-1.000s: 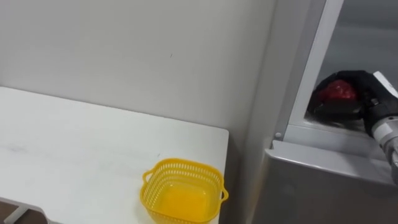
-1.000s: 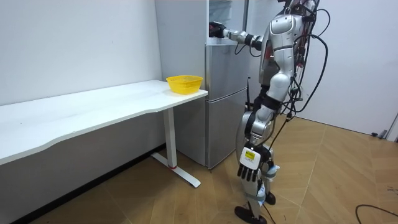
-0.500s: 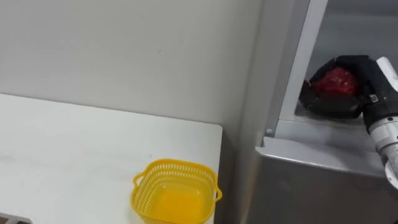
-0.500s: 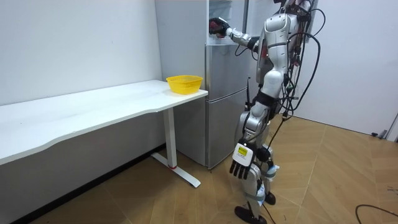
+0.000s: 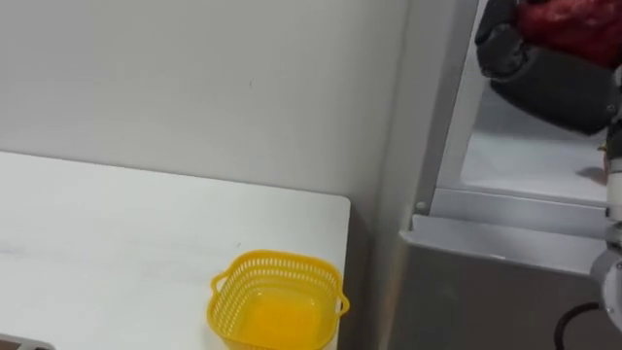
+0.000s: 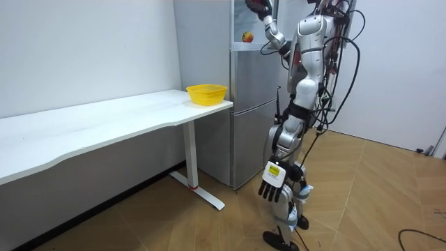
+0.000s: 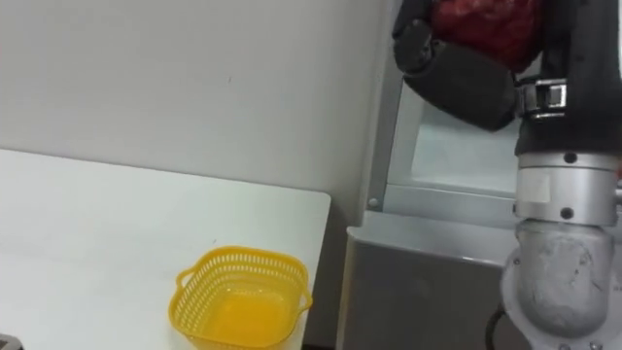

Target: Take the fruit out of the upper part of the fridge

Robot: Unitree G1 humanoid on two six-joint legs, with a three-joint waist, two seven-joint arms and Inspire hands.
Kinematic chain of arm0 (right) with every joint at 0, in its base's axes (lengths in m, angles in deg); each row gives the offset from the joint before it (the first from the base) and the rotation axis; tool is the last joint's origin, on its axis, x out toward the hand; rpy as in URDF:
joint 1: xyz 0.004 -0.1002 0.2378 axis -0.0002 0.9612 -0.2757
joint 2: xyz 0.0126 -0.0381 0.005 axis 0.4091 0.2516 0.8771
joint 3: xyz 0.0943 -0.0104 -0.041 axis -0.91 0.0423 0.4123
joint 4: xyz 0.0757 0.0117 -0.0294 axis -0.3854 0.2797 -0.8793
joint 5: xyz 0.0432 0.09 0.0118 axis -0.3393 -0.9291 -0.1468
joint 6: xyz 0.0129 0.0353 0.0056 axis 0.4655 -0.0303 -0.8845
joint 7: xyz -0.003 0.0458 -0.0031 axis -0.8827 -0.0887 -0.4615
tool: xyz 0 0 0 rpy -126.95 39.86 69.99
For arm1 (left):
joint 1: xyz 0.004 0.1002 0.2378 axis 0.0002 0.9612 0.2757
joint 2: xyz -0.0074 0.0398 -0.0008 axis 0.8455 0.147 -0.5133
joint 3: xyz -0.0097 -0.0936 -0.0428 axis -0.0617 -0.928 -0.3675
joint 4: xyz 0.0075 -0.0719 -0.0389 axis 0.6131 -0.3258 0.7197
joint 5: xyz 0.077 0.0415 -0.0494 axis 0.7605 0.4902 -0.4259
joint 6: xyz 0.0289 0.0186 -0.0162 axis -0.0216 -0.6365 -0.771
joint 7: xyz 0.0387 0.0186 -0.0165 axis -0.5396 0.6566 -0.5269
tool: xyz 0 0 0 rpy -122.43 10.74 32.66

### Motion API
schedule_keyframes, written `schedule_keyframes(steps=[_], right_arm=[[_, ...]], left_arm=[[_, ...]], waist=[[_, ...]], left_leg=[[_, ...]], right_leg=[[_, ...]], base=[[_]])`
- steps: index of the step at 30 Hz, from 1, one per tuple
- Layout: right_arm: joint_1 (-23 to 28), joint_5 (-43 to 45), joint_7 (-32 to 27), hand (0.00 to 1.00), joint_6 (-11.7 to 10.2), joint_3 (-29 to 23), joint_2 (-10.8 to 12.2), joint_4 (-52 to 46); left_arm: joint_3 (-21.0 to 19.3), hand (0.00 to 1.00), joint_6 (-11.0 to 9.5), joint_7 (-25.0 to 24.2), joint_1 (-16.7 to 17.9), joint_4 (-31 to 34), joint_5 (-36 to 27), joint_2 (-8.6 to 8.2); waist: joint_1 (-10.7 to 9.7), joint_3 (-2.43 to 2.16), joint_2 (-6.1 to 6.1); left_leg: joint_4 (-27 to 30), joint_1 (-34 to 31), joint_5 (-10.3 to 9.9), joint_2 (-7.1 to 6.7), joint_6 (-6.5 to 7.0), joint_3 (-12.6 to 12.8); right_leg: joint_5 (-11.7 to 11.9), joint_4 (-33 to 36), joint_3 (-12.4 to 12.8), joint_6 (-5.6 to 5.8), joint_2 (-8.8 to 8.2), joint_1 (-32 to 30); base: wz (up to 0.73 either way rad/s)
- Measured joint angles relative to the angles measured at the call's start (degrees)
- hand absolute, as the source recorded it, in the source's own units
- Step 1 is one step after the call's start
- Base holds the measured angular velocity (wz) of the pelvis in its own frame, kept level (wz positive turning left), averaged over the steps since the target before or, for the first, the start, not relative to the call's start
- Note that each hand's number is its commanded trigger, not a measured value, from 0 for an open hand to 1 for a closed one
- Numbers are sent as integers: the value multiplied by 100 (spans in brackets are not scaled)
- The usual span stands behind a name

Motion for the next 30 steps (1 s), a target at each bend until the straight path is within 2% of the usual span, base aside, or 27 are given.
schedule_keyframes(steps=[5,9,13,15,18,21,25,27,28,30], right_arm=[[305,532,7,100,-221,463,310,-159],[349,905,282,100,-337,722,361,-222],[414,957,618,100,-389,1227,370,-532],[414,956,794,100,-384,1428,368,-536],[416,963,1231,100,-369,1770,338,-531],[416,1044,1492,100,-366,1881,320,-519],[415,1290,1661,100,-339,2074,247,-52],[415,1492,1741,100,-173,2098,248,225],[415,1531,1773,100,-108,2094,238,423],[414,1542,1793,100,-52,2086,169,733]], left_arm=[[114,0,-18,-71,-65,-43,10,-55],[118,0,-96,-167,-174,-233,5,-48],[247,0,-101,-170,-187,-270,-4,-50],[321,0,-102,-168,-189,-287,-5,-50],[371,0,-119,-177,-197,-304,-6,-55],[379,0,-151,-203,-198,-326,-7,-55],[463,0,-103,-237,-225,-283,-4,-59],[525,0,-79,-276,-231,-264,-1,-58],[543,0,-76,-292,-258,-258,-1,-56],[551,0,-38,-331,-292,-274,-1,-51]], waist=[[22,7,42],[116,-6,44],[167,-30,6],[199,-42,-13],[338,-37,-37],[343,-30,-46],[448,12,-96],[488,54,-156],[492,60,-222],[514,41,-322]], left_leg=[[-29,32,-3,6,-1,8],[-27,17,-1,5,-4,18],[-6,-55,23,-8,3,-12],[-3,-53,24,-8,3,-17],[-18,-41,24,-7,3,-75],[-28,-56,24,-12,3,-160],[7,-59,24,-16,3,-192],[22,-80,26,-33,-1,-239],[43,-128,29,-68,-3,-311],[72,-221,34,-100,2,-384]], right_leg=[[-1,9,27,-1,9,76],[-3,11,82,-3,14,14],[0,16,10,-4,-2,-14],[0,19,-1,-4,-4,-10],[0,2,-20,-4,-3,-2],[0,2,-90,-3,-7,27],[-3,-3,-162,1,-16,70],[-18,-3,-179,2,-26,67],[-54,-1,-198,1,-49,40],[-69,10,-320,12,-75,-21]], base=[[0],[-1],[3],[3],[2],[16],[9],[11],[23],[25]])
